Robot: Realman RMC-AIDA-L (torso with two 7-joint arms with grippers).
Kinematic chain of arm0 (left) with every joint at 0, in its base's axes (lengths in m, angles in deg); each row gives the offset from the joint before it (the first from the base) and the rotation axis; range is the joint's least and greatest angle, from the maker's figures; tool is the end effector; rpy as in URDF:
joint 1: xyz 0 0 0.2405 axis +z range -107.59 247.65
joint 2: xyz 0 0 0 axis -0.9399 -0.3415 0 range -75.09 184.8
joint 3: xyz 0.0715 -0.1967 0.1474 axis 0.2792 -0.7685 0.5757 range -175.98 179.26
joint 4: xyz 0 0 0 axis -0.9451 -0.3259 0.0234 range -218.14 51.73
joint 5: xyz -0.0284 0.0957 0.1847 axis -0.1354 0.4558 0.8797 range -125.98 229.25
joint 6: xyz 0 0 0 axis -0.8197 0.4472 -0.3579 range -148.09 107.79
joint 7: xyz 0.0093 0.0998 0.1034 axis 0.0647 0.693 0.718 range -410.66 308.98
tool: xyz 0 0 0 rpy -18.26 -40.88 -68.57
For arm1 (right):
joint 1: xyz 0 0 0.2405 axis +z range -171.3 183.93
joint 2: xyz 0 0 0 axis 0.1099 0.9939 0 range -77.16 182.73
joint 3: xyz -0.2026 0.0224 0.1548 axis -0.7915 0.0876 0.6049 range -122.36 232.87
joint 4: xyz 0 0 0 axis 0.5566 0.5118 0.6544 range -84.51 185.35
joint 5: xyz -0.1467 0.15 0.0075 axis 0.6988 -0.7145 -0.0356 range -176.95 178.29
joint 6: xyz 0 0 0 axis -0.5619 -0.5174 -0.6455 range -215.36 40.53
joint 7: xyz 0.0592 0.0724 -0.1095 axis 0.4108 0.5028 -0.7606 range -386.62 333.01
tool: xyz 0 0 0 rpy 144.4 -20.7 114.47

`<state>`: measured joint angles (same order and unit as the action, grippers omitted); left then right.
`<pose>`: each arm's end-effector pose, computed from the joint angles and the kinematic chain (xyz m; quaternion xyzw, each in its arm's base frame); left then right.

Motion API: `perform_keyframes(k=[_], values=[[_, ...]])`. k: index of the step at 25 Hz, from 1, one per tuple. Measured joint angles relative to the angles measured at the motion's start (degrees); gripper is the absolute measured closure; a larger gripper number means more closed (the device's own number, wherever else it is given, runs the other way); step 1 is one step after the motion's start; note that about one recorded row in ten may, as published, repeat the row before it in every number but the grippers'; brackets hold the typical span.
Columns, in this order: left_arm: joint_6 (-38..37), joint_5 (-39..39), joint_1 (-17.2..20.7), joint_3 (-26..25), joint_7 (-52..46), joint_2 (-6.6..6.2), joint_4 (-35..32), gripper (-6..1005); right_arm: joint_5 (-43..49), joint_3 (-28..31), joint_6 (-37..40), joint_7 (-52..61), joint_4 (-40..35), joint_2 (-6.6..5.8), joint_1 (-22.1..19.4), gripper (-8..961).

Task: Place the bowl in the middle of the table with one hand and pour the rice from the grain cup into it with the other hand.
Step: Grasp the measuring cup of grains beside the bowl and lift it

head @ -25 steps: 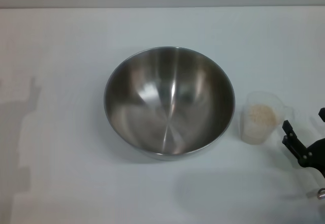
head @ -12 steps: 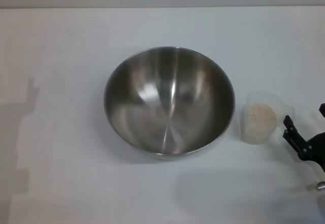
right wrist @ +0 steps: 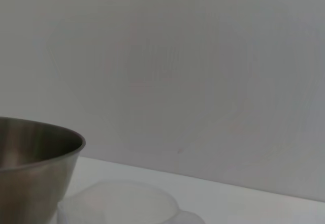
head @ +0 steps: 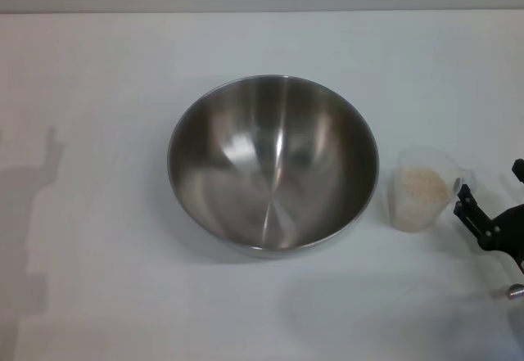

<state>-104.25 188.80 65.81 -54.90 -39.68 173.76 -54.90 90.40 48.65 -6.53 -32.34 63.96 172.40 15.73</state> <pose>-0.3228 0.2442 0.0202 -0.5871 -0.1158 -0.3190 0.7349 0.3575 0.1962 -0.0586 -0.7475 0.2073 0.2287 0.5882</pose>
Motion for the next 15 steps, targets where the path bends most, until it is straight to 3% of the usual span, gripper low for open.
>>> perform_keyframes(k=[15], values=[[0.3,-0.1,0.0,-0.2,0.0,-0.09,-0.1,185,0.0,0.0,1.0,0.0,0.0,0.0,1.1,116]])
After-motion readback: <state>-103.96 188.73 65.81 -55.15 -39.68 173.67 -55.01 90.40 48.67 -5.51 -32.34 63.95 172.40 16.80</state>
